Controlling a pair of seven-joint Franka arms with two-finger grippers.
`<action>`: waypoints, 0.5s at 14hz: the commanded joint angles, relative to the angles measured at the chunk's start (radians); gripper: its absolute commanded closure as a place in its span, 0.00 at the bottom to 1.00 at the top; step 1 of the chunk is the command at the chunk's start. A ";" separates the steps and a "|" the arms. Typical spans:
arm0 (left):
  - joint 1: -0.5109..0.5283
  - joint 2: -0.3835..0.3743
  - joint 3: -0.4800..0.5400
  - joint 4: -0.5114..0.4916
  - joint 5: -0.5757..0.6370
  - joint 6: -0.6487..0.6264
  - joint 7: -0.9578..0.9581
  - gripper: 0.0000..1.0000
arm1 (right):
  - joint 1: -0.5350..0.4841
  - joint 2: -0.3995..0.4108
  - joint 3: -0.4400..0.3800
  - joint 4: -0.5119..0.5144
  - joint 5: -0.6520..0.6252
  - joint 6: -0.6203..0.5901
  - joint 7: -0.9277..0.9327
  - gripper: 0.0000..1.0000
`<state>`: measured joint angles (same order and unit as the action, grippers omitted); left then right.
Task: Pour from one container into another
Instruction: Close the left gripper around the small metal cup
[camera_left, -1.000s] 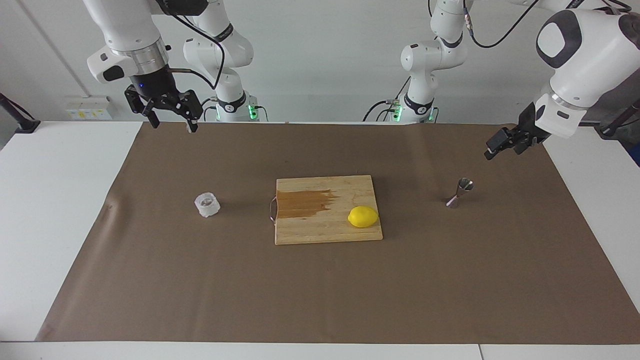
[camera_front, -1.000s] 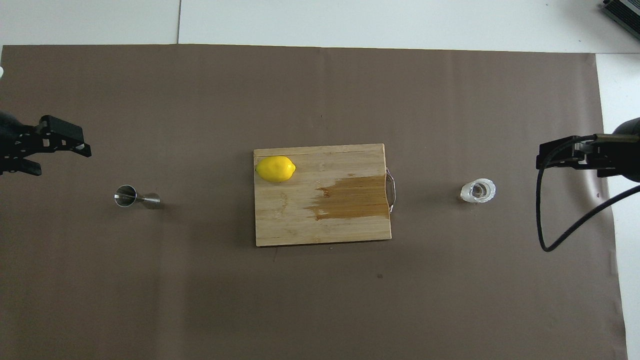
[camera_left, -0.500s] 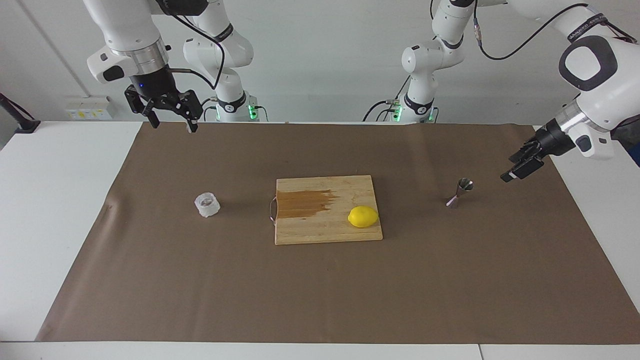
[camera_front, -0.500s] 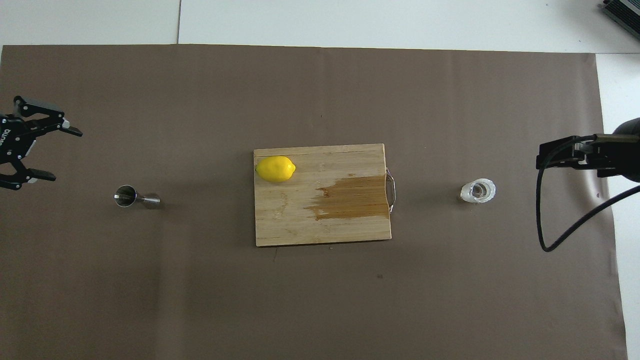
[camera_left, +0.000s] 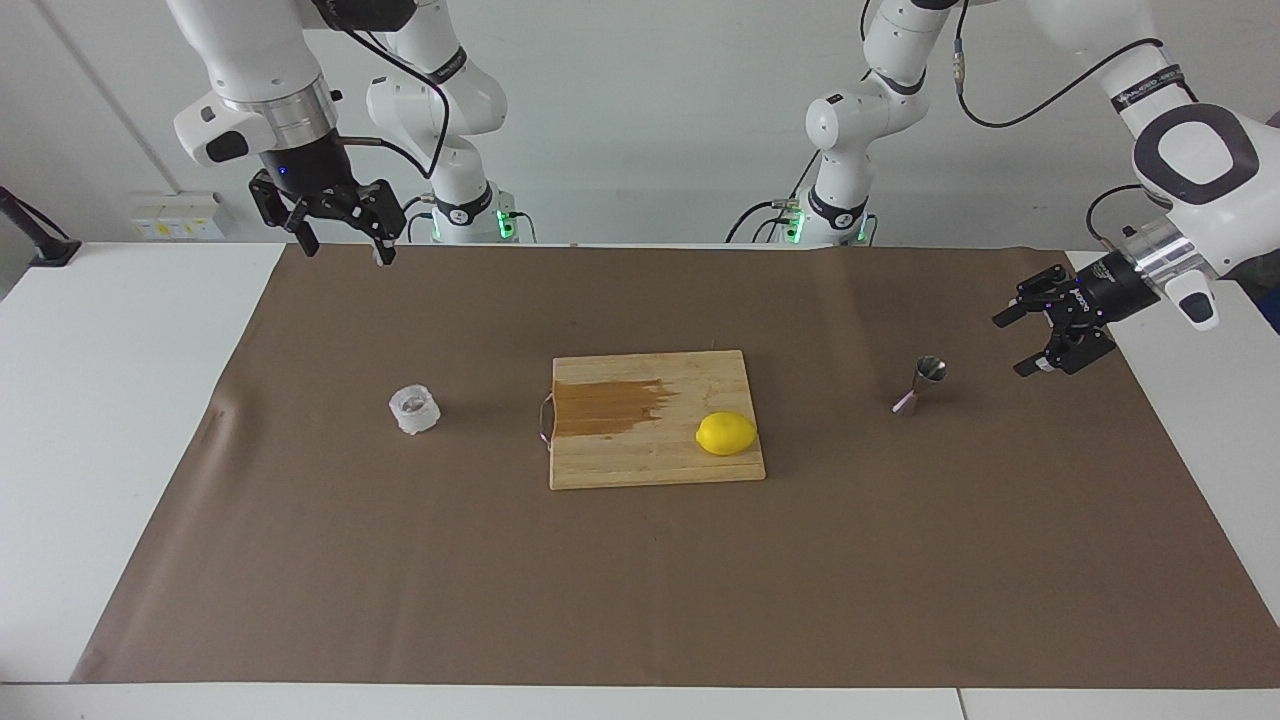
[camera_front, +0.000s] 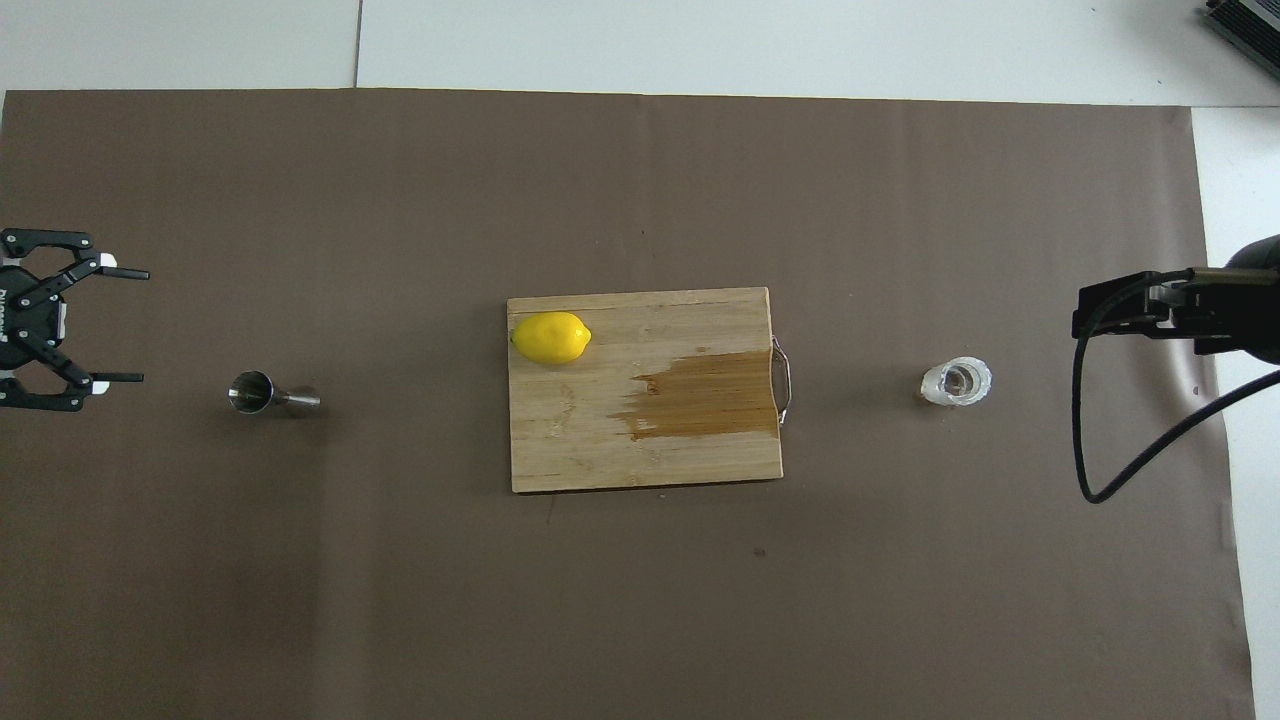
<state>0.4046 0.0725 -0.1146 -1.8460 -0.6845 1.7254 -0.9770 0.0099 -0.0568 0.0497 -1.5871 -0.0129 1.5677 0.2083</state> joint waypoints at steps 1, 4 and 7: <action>0.051 -0.132 -0.010 -0.210 -0.149 0.083 -0.063 0.00 | -0.018 -0.018 0.007 -0.016 0.027 -0.008 -0.021 0.00; 0.054 -0.203 -0.010 -0.396 -0.287 0.219 -0.149 0.00 | -0.018 -0.018 0.007 -0.016 0.027 -0.008 -0.021 0.00; 0.039 -0.272 -0.010 -0.560 -0.421 0.324 -0.158 0.00 | -0.018 -0.018 0.007 -0.016 0.027 -0.008 -0.021 0.00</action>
<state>0.4505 -0.1052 -0.1206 -2.2720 -1.0310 1.9756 -1.1044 0.0099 -0.0568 0.0497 -1.5871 -0.0129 1.5677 0.2083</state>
